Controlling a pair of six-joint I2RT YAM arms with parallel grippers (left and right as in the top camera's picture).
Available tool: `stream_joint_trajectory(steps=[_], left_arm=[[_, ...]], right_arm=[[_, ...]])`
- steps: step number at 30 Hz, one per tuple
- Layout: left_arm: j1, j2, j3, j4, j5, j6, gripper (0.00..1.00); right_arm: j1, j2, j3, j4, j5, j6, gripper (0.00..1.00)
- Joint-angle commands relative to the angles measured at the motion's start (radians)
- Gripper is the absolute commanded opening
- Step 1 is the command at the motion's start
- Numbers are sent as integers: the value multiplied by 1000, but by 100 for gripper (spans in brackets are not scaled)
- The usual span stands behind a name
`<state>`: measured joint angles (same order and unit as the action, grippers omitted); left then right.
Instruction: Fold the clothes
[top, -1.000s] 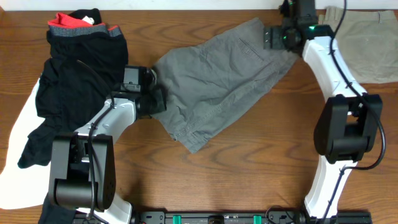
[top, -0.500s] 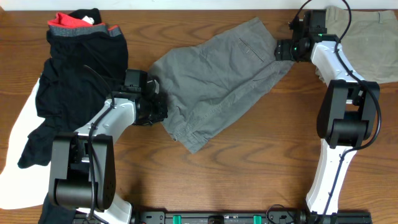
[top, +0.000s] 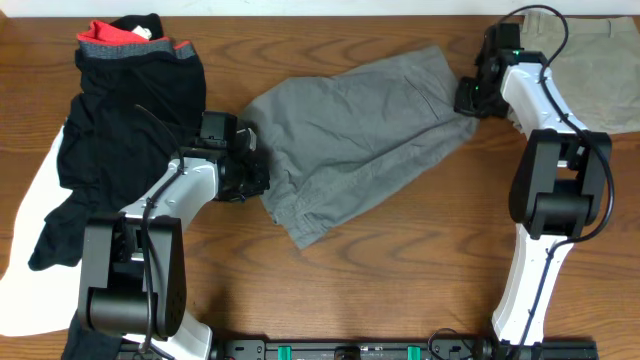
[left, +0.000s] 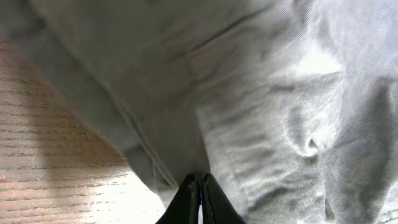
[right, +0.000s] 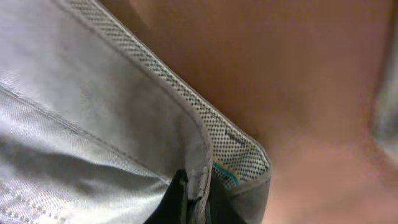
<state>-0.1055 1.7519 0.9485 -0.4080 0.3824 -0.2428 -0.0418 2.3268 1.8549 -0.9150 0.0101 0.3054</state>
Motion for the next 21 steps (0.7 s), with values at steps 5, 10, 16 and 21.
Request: stream_joint_trajectory(steps=[5, 10, 16, 21], left_arm=[[19, 8, 11, 8, -8, -5, 6], [38, 8, 11, -11, -8, -5, 6], [66, 8, 11, -17, -5, -5, 6], [95, 8, 34, -17, 58, -2, 6]], right_arm=[[-6, 23, -20, -247, 56, 284, 1], [40, 23, -20, -310, -57, 304, 1], [121, 23, -20, -307, -57, 304, 1], [119, 19, -20, -288, -43, 286, 1]])
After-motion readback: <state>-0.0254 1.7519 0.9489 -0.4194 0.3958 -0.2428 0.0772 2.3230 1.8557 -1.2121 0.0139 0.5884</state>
